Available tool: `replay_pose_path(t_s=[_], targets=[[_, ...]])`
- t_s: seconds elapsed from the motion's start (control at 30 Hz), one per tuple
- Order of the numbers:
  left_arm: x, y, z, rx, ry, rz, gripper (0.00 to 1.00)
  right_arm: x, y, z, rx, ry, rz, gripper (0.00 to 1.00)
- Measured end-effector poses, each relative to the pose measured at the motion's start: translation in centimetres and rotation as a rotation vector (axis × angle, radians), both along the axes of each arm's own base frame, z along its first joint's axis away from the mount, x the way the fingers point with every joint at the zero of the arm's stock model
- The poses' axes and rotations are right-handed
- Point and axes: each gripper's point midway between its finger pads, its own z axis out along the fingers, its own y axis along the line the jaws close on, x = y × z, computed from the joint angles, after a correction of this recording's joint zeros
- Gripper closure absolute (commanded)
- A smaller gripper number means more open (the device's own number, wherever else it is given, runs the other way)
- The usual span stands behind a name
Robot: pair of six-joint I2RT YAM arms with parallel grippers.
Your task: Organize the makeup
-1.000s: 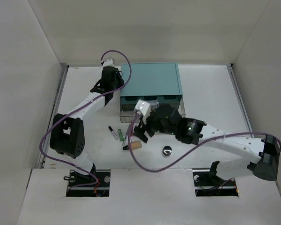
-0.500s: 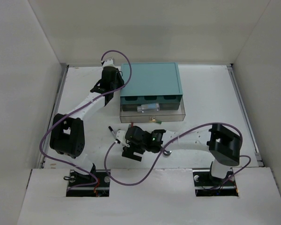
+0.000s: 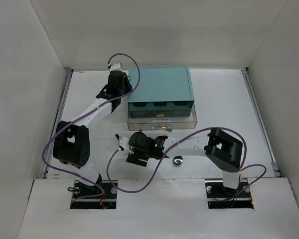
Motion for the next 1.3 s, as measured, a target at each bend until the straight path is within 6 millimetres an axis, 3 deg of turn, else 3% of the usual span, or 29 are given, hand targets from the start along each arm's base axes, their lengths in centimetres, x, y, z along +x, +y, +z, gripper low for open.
replay_pose_path(t_s=[0.07,0.1,0.17,0.3,0.4,0.5,0.57,0.67,0.73,0.8,0.87,0.93,0.97,1.03,1.07,1.2,1.3], targets=[[0.0,0.0,0.1,0.001,-0.001,-0.001,0.89,0.3,-0.3,-0.2,-0.006,0.002,-0.007,0.39],[0.0,0.0,0.1,0.001,-0.001,-0.001,0.89,0.3,-0.5,-0.3,-0.007,0.003,-0.009,0.56],[0.0,0.0,0.0,0.002,-0.001,-0.002,0.89,0.1,-0.7,-0.4,-0.006,0.002,-0.011,0.68],[0.0,0.0,0.0,0.001,-0.004,-0.002,0.89,-0.9,-1.7,0.8,-0.010,-0.016,-0.002,0.75],[0.0,0.0,0.0,0.001,-0.004,-0.002,0.89,-2.3,-2.4,4.7,0.049,-0.042,0.020,0.76],[0.0,0.0,0.0,0.002,-0.005,-0.002,0.89,-2.5,-2.2,11.9,0.225,-0.096,0.032,0.82],[0.0,0.0,0.0,0.002,-0.005,-0.002,0.89,-1.0,-2.7,16.9,0.356,-0.143,0.002,0.82],[0.0,0.0,0.0,0.003,-0.005,-0.003,0.89,4.0,-4.3,22.2,0.473,-0.222,-0.106,0.82],[0.0,0.0,0.0,0.003,-0.005,-0.003,0.89,7.9,-5.2,23.3,0.489,-0.261,-0.187,0.82],[0.0,0.0,0.0,0.003,-0.005,-0.003,0.89,11.2,-6.0,22.6,0.466,-0.271,-0.255,0.82],[0.0,0.0,0.0,0.003,-0.005,-0.002,0.89,13.6,-6.5,20.6,0.419,-0.259,-0.300,0.80],[0.0,0.0,0.0,0.003,-0.005,-0.002,0.89,14.7,-6.6,18.0,0.364,-0.232,-0.319,0.76],[0.0,0.0,0.0,0.003,-0.005,-0.002,0.89,14.8,-6.7,16.8,0.335,-0.215,-0.322,0.67],[0.0,0.0,0.0,0.003,-0.005,-0.003,0.89,14.6,-6.7,15.0,0.295,-0.186,-0.317,0.37],[0.0,0.0,0.0,0.003,-0.005,-0.003,0.89,14.5,-6.7,14.6,0.287,-0.176,-0.317,0.29],[0.0,0.0,0.0,0.004,-0.005,-0.003,0.89,14.2,-6.6,15.6,0.312,-0.181,-0.317,0.14],[0.0,0.0,0.0,0.004,-0.005,-0.003,0.89,13.3,-7.2,17.6,0.367,-0.195,-0.342,0.08]])
